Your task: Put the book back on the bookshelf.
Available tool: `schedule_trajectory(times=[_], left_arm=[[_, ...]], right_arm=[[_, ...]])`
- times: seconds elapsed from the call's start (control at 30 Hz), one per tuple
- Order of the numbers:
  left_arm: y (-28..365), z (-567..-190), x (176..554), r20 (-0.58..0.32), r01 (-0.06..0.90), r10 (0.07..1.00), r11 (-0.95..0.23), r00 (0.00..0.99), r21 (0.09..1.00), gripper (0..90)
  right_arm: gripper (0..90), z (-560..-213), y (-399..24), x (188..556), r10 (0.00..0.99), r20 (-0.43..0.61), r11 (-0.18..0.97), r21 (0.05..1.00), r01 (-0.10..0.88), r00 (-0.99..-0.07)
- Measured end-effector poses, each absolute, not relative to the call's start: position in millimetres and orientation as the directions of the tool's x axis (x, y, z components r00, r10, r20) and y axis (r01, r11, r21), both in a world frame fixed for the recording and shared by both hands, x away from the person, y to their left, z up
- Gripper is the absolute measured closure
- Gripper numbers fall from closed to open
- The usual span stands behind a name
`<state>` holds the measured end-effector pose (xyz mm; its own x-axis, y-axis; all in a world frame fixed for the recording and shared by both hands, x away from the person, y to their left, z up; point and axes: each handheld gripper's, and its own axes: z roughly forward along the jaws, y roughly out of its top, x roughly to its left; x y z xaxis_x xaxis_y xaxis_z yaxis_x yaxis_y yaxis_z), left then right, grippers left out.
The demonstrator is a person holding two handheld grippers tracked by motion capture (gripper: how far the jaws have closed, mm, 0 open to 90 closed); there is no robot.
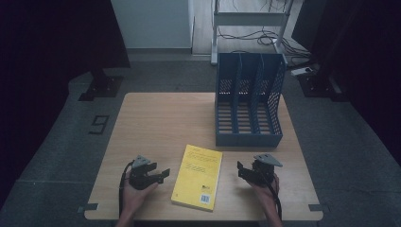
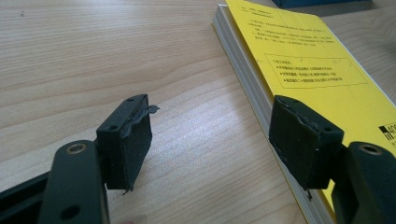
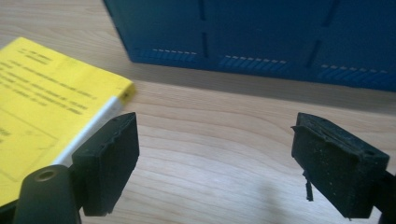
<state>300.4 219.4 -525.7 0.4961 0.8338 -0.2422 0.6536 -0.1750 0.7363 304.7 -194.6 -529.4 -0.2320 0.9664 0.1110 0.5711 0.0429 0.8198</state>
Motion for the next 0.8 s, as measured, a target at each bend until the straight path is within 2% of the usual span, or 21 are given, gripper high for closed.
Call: schedule_trajectory(times=[0.17, 0.43, 0.8], left_arm=[[217, -522, 293, -0.244, 0.632, 0.836, -0.151, 0.492, 0.760, 30.8], [212, -520, 291, -0.244, 0.631, 0.828, -0.160, 0.504, 0.759, 30.4], [218, -515, 289, -0.273, 0.628, 0.826, -0.120, 0.493, 0.769, 30.9]], right_arm=[[14.9, -528, -182, 302, 0.956, 0.124, 0.052, 0.819, 0.572, -0.265], [14.6, -533, -151, 298, 0.935, 0.094, 0.130, 0.806, 0.577, -0.342], [15.4, -533, -119, 296, 0.907, 0.116, 0.147, 0.813, 0.563, -0.404]])
